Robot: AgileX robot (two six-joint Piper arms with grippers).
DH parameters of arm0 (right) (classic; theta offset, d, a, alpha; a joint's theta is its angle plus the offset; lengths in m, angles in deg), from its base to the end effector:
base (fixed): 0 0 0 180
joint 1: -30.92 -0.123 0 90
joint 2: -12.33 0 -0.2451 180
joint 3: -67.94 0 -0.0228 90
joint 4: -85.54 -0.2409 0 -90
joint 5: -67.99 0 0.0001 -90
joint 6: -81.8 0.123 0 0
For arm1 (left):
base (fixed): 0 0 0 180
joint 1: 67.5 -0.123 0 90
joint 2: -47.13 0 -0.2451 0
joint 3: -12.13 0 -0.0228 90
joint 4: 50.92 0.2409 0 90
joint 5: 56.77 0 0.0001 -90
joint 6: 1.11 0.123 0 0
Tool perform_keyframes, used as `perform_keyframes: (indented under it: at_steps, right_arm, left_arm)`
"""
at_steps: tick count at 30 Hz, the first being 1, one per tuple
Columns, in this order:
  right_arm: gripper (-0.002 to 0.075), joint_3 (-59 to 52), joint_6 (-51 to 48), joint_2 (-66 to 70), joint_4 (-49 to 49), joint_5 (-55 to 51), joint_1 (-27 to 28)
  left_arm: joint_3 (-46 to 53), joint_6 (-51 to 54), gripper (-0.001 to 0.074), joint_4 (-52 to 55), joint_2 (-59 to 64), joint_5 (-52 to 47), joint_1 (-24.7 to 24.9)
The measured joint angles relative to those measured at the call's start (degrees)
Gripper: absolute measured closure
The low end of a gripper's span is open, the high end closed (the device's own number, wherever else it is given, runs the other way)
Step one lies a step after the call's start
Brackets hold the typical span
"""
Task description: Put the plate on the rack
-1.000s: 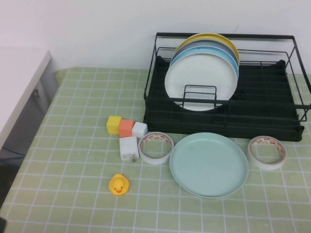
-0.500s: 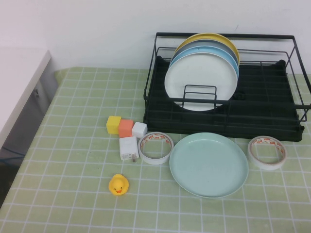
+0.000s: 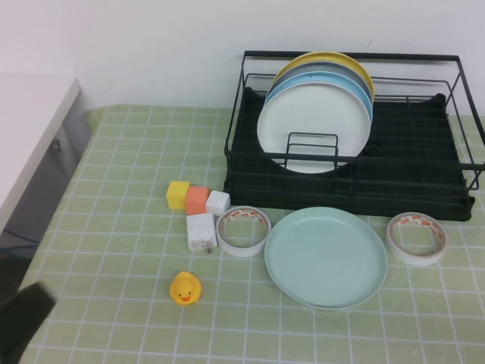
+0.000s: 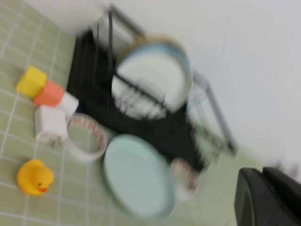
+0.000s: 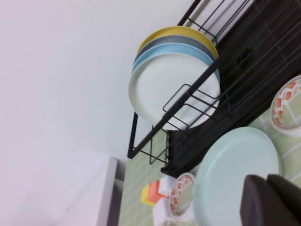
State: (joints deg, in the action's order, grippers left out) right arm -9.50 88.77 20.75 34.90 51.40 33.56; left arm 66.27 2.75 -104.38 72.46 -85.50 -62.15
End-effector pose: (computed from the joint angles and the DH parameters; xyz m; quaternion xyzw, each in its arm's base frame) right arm 0.1165 0.0219 0.1853 0.3012 0.6819 0.3730 0.5524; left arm 0.1186 -0.0589 0.2793 -0.1340 0.7366 -0.4132 0.5184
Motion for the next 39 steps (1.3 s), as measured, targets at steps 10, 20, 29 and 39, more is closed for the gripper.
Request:
perform_keyframes:
  at_steps: [10,20,29,39]
  right_arm:
    - [0.0715,0.0,0.0,0.0,-0.8,0.4,0.0]
    - [0.0715,0.0,-12.2,0.0,-0.8,-2.0,0.0]
    - [0.0715,0.0,-16.8,0.0,-0.8,-2.0,0.0]
    - [0.0715,0.0,-17.7,0.0,-0.8,-2.1,0.0]
  left_arm:
    - [-18.3,25.4,0.0737,1.3,31.2,-10.3,0.0]
    - [-29.8,24.5,0.0737,17.2,52.3,-6.3,11.6]
    - [-46.4,-0.2,0.0736,46.9,72.3,-12.4,30.2]
    - [-67.7,-10.9,0.0422,44.3,95.2,-26.6,33.1]
